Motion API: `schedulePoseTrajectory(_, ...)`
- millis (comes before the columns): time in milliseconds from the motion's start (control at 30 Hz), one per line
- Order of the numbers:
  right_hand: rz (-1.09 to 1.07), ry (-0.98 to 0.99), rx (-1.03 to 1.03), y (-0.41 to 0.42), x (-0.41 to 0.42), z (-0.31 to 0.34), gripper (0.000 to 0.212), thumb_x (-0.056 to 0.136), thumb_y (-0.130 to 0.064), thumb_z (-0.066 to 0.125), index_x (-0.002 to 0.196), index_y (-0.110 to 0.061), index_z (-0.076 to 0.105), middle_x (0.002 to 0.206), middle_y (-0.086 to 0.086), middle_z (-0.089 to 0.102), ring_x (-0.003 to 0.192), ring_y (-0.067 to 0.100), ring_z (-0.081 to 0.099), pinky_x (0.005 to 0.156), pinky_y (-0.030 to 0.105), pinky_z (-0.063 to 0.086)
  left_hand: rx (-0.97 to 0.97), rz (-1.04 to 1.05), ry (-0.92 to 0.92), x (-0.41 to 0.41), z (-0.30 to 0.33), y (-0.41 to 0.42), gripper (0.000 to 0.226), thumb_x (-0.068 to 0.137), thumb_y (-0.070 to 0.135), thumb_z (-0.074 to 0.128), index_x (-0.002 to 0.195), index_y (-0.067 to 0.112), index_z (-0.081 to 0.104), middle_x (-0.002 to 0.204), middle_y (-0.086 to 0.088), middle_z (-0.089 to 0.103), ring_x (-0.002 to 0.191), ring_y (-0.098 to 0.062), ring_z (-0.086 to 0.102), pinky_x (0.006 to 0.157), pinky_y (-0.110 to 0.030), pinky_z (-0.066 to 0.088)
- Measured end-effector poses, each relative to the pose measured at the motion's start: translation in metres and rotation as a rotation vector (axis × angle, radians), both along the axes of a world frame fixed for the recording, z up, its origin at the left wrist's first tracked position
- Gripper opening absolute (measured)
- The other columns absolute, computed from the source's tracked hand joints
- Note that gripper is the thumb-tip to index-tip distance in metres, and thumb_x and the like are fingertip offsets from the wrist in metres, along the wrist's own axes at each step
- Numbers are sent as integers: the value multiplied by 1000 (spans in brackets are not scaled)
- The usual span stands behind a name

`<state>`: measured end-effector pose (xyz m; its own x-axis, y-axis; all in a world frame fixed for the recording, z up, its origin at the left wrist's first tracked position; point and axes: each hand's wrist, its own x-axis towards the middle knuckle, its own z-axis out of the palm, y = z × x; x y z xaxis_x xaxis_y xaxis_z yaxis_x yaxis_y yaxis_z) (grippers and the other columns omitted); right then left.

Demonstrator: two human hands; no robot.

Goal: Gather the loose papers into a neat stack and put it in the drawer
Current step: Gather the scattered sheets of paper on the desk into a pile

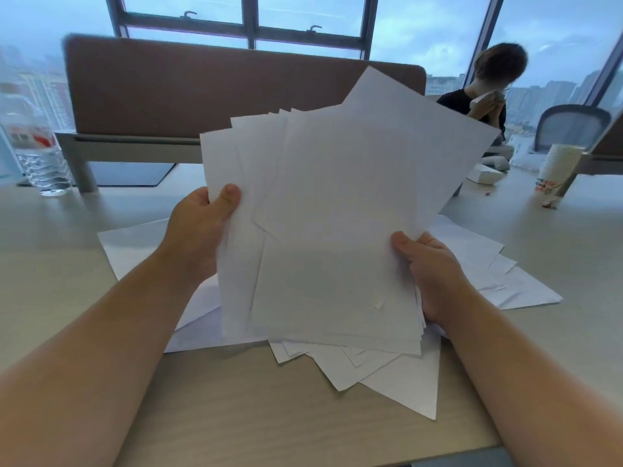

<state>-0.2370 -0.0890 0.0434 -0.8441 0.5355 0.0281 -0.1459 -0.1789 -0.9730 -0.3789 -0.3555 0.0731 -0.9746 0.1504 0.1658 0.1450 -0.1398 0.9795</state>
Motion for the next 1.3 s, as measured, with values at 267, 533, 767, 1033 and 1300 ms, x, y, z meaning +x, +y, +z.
schedulePoseTrajectory(267,47,-10,110,-6,0,-1,20,104,-6,56,114,-17,69,94,-1,81,88,22,77,69,29,64,140,-161,-200,3,-6,16,30,108,38,53,120,20,74,110,-4,81,97,-24,79,83,-44,62)
schedulePoseTrajectory(533,-13,52,74,-3,-2,-2,25,104,-3,54,111,-23,67,95,-7,80,86,16,76,67,29,63,-73,-119,-73,2,-15,21,18,106,35,58,103,25,73,101,5,81,99,-24,73,76,-40,61)
schedulePoseTrajectory(767,-60,43,15,-1,-5,-2,24,104,-2,53,108,-18,71,90,0,81,75,19,77,61,34,63,-41,-49,15,6,-11,20,8,99,37,69,97,29,72,104,7,79,102,-25,75,87,-44,62)
schedulePoseTrajectory(1033,-116,98,-44,1,-5,-3,27,104,-1,52,106,-20,71,93,0,81,77,19,78,65,36,64,113,-105,-236,12,-4,23,26,101,48,61,112,26,70,102,4,81,99,-23,76,83,-44,62)
schedulePoseTrajectory(1300,-12,80,-60,-1,-5,-4,35,102,4,49,119,-21,66,108,6,79,92,27,77,75,45,64,-142,-253,-85,26,-13,29,22,106,38,58,111,23,73,98,3,83,90,-24,79,74,-36,64)
